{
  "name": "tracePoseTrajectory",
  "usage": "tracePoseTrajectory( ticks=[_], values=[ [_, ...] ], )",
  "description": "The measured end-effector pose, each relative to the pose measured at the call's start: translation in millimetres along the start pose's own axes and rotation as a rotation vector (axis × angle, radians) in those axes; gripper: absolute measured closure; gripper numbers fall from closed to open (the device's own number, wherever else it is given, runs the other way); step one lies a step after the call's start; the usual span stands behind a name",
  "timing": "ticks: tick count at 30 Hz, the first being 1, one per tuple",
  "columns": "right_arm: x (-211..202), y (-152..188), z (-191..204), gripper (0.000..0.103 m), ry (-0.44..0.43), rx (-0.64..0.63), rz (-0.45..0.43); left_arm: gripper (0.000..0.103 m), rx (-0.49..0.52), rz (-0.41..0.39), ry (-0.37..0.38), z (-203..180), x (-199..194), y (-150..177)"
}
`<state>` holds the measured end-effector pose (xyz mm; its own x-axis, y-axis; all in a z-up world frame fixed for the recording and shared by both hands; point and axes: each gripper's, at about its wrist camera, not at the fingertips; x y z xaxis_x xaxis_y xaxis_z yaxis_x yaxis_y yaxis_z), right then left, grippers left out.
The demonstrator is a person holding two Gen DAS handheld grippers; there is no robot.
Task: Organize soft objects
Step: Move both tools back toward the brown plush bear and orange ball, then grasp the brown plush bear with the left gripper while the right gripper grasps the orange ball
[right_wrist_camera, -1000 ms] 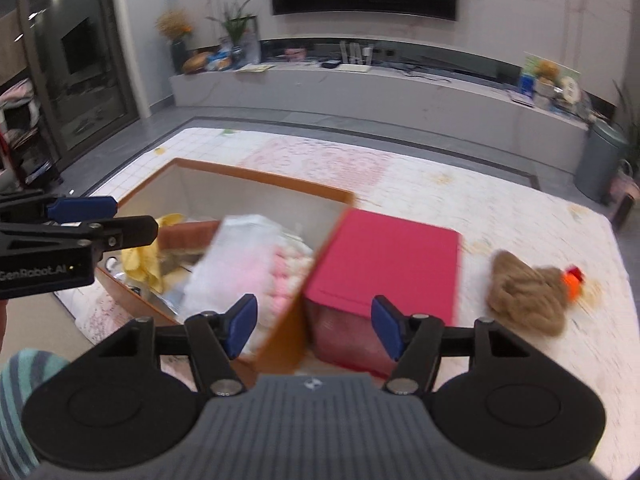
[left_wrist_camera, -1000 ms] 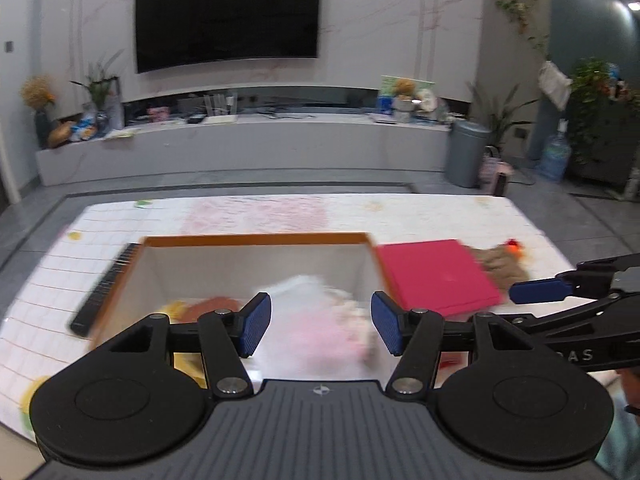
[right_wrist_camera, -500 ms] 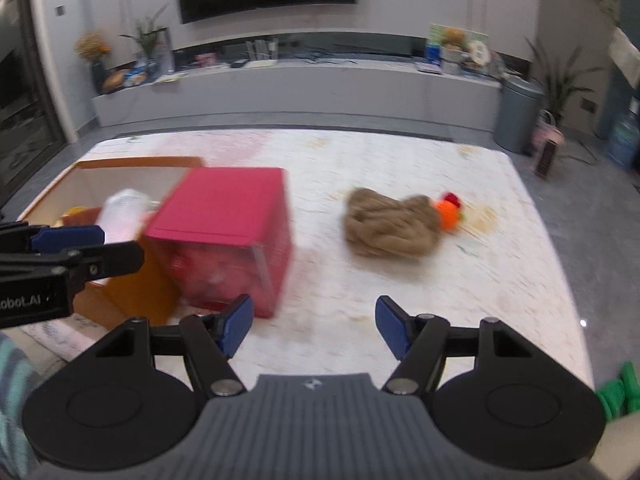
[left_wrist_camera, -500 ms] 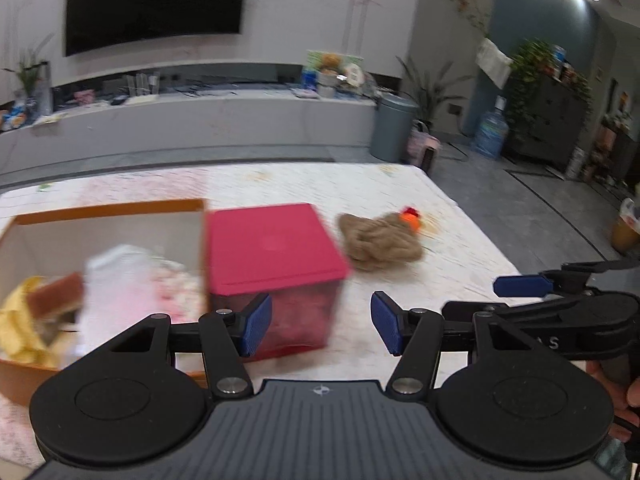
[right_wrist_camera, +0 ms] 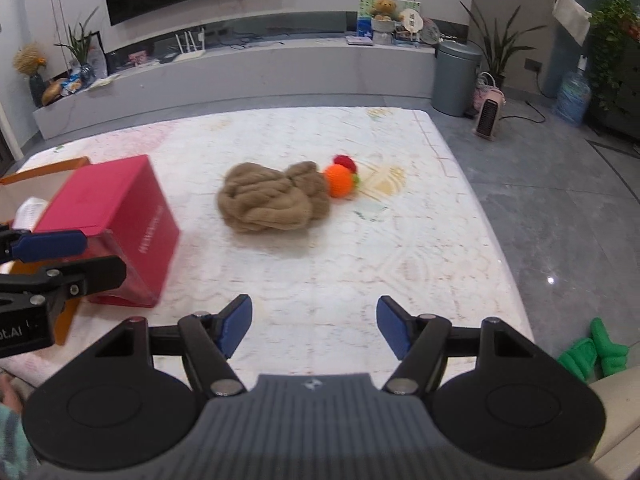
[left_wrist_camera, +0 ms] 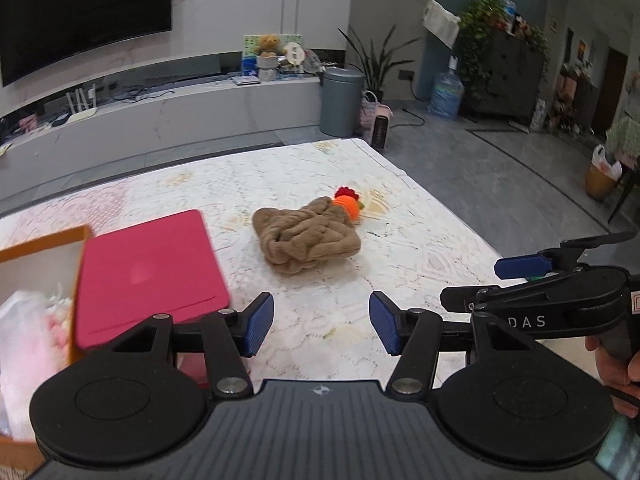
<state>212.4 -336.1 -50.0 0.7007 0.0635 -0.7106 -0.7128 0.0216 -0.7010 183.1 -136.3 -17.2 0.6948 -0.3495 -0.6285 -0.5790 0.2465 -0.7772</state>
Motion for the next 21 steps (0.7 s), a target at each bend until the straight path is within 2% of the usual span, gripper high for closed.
tracePoseTrajectory(
  ticks=[7, 14, 17, 21],
  values=[
    [25, 0, -17, 0.035, 0.004, -0.014, 0.028, 0.037, 0.104, 0.034, 0.005, -14, 31, -8],
    [49, -9, -27, 0.035, 0.008, -0.028, 0.047, 0.037, 0.226, 0.060, -0.028, -24, 69, -20],
    [58, -15, -31, 0.035, 0.005, -0.030, 0.052, 0.032, 0.268, 0.073, -0.026, -26, 86, -26],
    [72, -22, -37, 0.035, 0.012, -0.031, 0.061, 0.031, 0.350, 0.114, -0.046, -31, 116, -29]
  ],
)
Point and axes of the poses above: each gripper's, at about its wrist camera, not at the fingertips, and x roughly the way its jaws point, z to its left, y to its underside, and after that the axes turned 2 degrees about -z, right-handed
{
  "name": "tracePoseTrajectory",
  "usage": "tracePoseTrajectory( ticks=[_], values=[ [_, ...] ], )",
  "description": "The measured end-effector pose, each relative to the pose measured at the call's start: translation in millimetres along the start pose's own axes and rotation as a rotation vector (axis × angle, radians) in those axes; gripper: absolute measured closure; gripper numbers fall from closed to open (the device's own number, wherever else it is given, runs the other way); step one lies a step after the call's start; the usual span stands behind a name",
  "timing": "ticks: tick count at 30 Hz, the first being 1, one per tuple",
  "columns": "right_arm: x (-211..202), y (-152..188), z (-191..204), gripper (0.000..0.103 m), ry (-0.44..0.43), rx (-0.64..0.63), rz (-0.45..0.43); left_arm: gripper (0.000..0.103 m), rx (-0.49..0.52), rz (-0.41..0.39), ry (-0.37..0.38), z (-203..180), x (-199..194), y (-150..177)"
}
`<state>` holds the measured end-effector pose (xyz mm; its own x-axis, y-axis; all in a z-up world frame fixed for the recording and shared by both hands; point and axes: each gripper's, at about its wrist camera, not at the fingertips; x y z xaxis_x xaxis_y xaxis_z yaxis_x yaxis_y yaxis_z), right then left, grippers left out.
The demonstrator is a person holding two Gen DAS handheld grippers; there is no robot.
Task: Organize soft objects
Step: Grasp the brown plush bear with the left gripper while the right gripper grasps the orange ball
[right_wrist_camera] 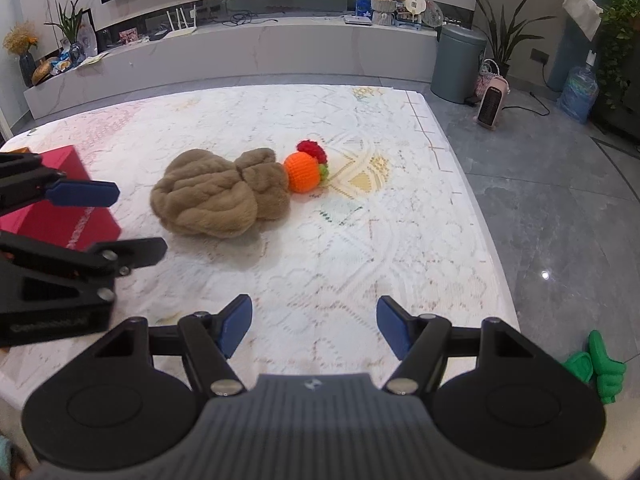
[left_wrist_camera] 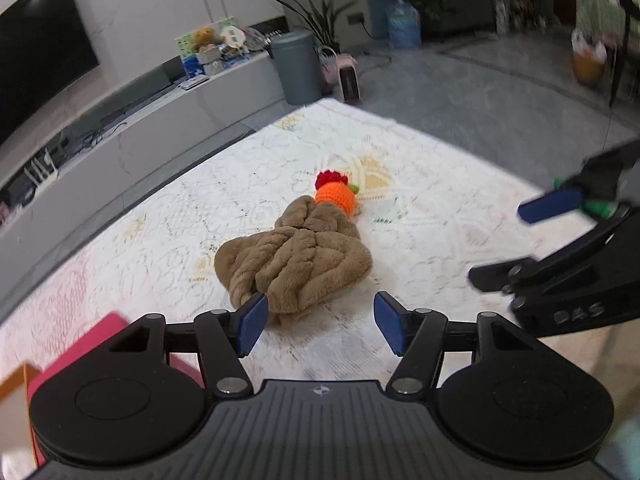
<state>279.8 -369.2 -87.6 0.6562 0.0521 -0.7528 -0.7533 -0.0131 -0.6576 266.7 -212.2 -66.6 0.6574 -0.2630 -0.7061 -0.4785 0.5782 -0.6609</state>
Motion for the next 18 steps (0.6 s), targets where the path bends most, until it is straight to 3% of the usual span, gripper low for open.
tracePoseTrajectory(
  ticks=[7, 18],
  values=[
    [23, -6, -11, 0.035, 0.010, 0.017, 0.031, 0.031, 0.053, 0.045, -0.059, -10, 45, -8],
    [50, -11, -12, 0.035, -0.005, 0.013, 0.062, 0.026, 0.069, 0.073, -0.134, -8, 79, -16]
  ],
)
Point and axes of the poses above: each gripper's, at about its wrist camera, not at the fingertips, and x roughly the way its jaws point, z to its left, y to its underside, and after that the axes turned 2 degrees about -z, right-handed
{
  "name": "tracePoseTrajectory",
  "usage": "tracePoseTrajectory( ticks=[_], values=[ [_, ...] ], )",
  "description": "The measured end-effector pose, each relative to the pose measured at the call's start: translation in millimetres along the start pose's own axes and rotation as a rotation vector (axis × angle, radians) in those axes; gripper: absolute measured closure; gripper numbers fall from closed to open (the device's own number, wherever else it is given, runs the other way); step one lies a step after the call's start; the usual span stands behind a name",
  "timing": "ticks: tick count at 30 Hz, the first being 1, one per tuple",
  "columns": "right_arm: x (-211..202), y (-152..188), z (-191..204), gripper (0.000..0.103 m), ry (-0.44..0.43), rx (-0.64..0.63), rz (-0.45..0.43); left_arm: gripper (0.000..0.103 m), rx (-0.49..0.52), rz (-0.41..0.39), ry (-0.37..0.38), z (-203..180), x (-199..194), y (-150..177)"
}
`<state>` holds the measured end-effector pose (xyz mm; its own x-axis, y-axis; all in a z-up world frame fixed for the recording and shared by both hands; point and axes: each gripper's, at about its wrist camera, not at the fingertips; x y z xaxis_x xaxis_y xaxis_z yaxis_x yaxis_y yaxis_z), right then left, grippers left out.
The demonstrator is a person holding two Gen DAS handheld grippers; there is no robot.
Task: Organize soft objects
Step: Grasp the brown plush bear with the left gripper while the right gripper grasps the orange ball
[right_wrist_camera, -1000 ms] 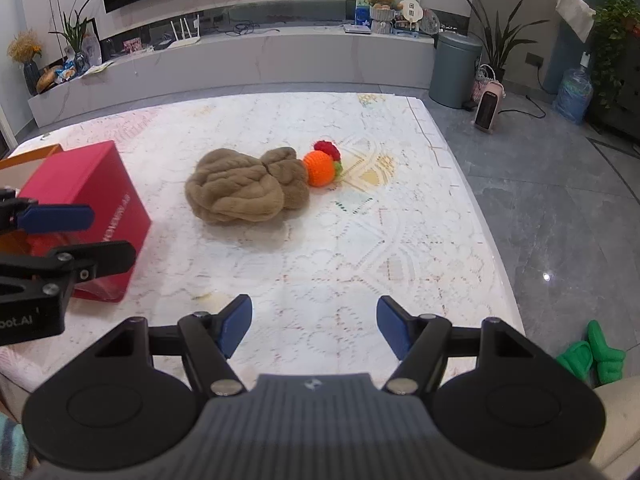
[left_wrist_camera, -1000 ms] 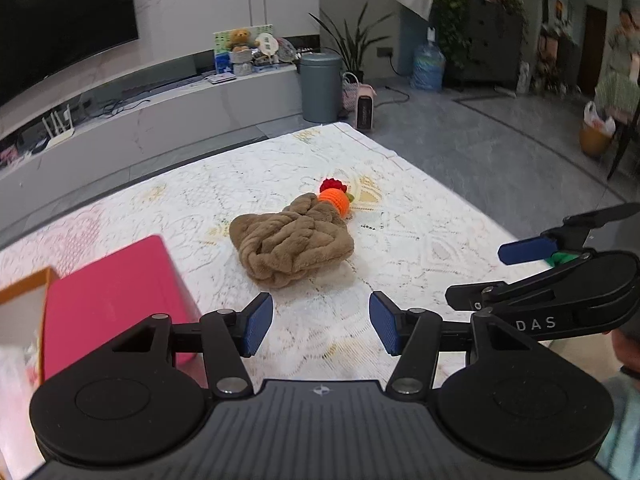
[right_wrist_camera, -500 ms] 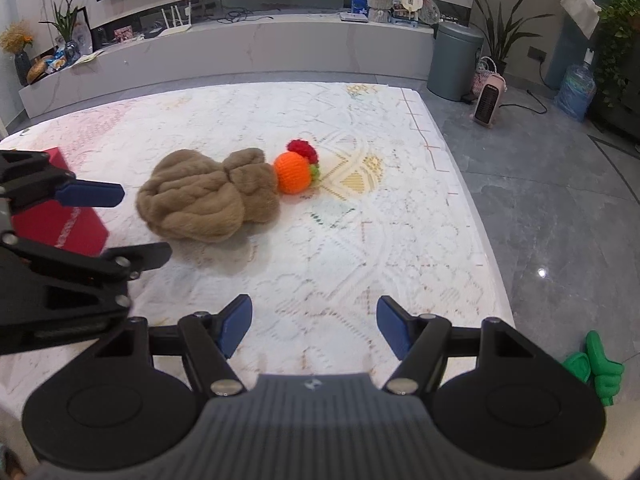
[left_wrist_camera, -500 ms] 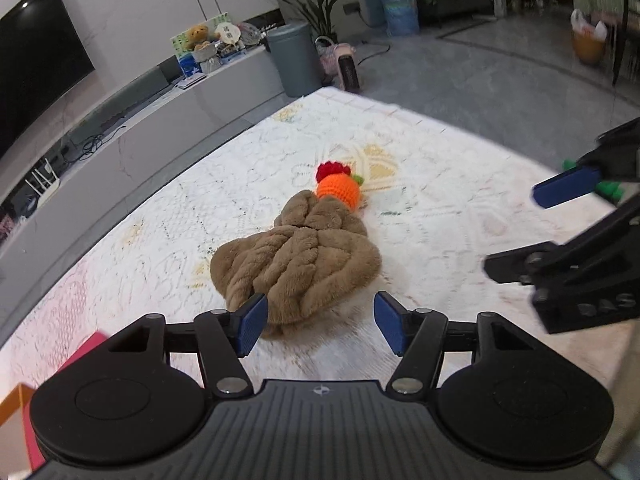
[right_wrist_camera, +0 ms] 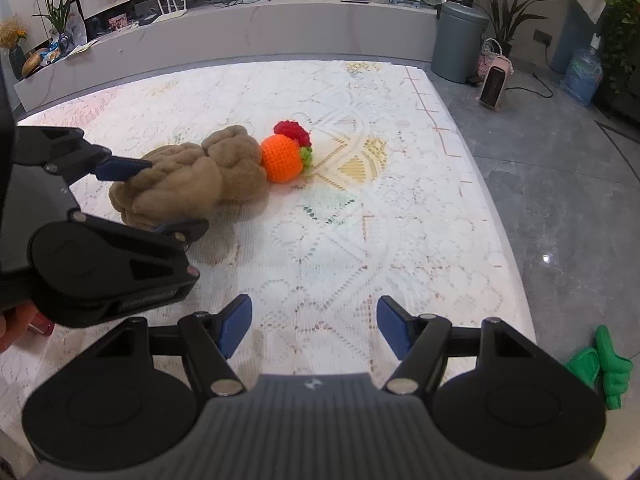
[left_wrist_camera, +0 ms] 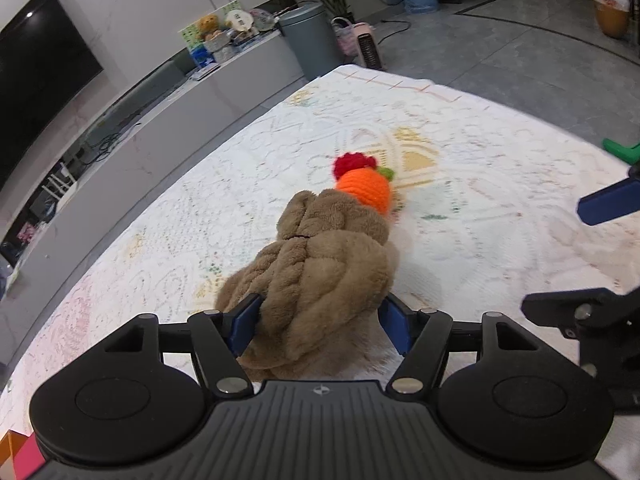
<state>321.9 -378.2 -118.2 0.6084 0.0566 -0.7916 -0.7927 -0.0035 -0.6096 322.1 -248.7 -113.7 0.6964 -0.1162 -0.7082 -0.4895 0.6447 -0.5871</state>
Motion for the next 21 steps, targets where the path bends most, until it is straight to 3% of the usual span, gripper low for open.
tracePoseTrajectory(
  ticks=[2, 6, 12, 21],
  values=[
    [3, -1, 1, 0.035, -0.004, -0.002, 0.002, 0.027, -0.008, 0.010, -0.020, 2, 4, 0],
    [8, -3, 3, 0.035, -0.012, 0.001, 0.005, 0.054, -0.029, 0.019, -0.061, 6, 7, 1],
    [10, -5, 4, 0.035, -0.012, -0.008, 0.004, 0.072, -0.079, 0.015, -0.041, 16, 1, 0],
    [9, -15, -3, 0.037, -0.051, -0.006, -0.105, 0.076, -0.265, -0.025, -0.024, 45, -23, -10]
  ],
)
Point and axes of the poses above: each gripper's, at about its wrist camera, not at the fingertips, and x roughly the way its jaws point, z to its left, y to its underside, and after that the axes turned 2 degrees about -z, right-handed
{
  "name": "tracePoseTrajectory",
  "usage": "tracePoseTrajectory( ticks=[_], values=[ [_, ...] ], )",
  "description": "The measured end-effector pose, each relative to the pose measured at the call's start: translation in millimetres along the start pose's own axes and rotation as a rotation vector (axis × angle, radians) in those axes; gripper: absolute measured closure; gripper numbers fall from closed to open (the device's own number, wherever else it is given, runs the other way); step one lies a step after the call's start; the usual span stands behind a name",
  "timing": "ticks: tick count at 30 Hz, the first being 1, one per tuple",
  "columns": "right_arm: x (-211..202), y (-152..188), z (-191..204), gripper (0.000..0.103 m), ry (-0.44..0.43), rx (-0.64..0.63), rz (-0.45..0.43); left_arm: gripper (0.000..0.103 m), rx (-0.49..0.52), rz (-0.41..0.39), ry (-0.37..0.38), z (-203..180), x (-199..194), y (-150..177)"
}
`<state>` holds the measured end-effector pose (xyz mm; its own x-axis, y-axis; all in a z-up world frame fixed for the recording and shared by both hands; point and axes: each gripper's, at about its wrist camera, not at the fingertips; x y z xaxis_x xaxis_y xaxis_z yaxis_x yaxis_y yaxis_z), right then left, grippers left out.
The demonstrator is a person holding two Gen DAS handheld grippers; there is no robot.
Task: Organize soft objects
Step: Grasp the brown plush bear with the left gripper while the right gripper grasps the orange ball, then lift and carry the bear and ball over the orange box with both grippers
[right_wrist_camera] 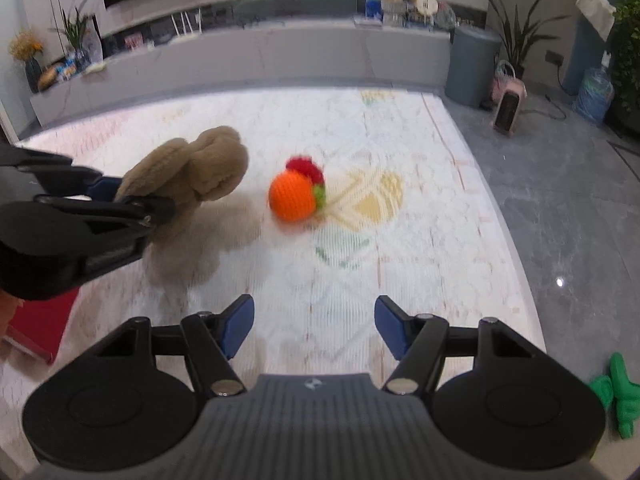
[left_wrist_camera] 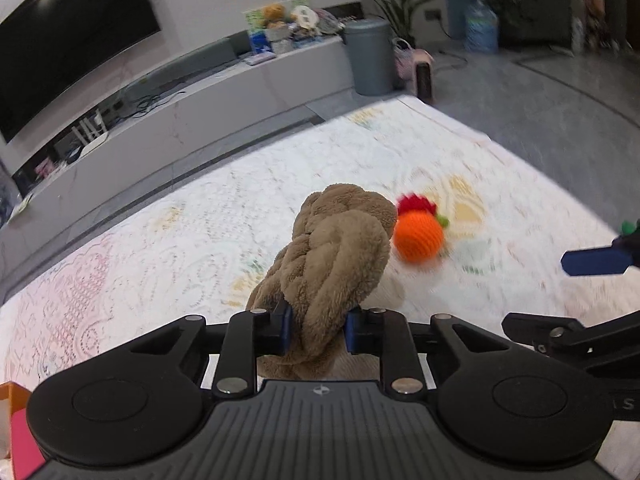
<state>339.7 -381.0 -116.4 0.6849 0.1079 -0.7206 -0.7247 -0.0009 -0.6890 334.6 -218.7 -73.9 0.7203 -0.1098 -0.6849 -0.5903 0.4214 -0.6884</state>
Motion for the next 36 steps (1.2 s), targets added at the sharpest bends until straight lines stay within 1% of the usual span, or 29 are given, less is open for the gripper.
tracePoseTrajectory(
  ticks=[2, 7, 12, 15, 19, 21, 22, 23, 25, 31, 36],
  values=[
    [4, -5, -3, 0.037, -0.016, 0.012, -0.028, 0.076, -0.021, -0.005, -0.011, 7, 0, -4],
    [22, -22, -8, 0.038, -0.050, 0.057, -0.076, 0.076, -0.063, 0.033, -0.012, 18, 13, -6],
    [49, -39, -1, 0.040, -0.063, 0.059, -0.080, 0.076, -0.073, 0.041, -0.015, 22, 21, -4],
    [63, -47, 4, 0.042, -0.055, 0.050, -0.072, 0.076, -0.100, 0.059, 0.001, 26, 24, -5],
    [81, -55, 9, 0.042, -0.048, 0.045, -0.060, 0.076, -0.095, 0.062, -0.001, 24, 23, -7],
    [87, -56, 12, 0.042, -0.030, 0.029, -0.051, 0.076, -0.101, 0.066, 0.004, 24, 24, -8],
    [90, -56, 13, 0.044, -0.021, 0.026, -0.045, 0.076, -0.102, 0.068, 0.007, 24, 25, -8],
    [93, -56, 13, 0.052, -0.017, 0.026, -0.039, 0.076, -0.102, 0.069, 0.007, 24, 25, -7],
    [98, -56, 12, 0.057, -0.017, 0.030, -0.019, 0.076, -0.104, 0.071, 0.011, 25, 27, -6],
    [90, -54, 15, 0.059, -0.005, 0.000, -0.025, 0.076, -0.125, 0.062, 0.030, 27, 21, -4],
    [65, -53, 21, 0.059, 0.006, -0.018, -0.042, 0.076, -0.156, 0.026, 0.065, 26, -1, -5]
  ],
)
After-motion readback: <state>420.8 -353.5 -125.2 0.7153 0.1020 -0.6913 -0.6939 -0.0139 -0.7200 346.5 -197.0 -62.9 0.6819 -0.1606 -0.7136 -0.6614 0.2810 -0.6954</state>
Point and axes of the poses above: each gripper's, at about its wrist camera, not at the fingertips, and x roughly the way its jaws point, z to its left, y to its underside, and after that the axes turned 2 degrees about -z, right-handed
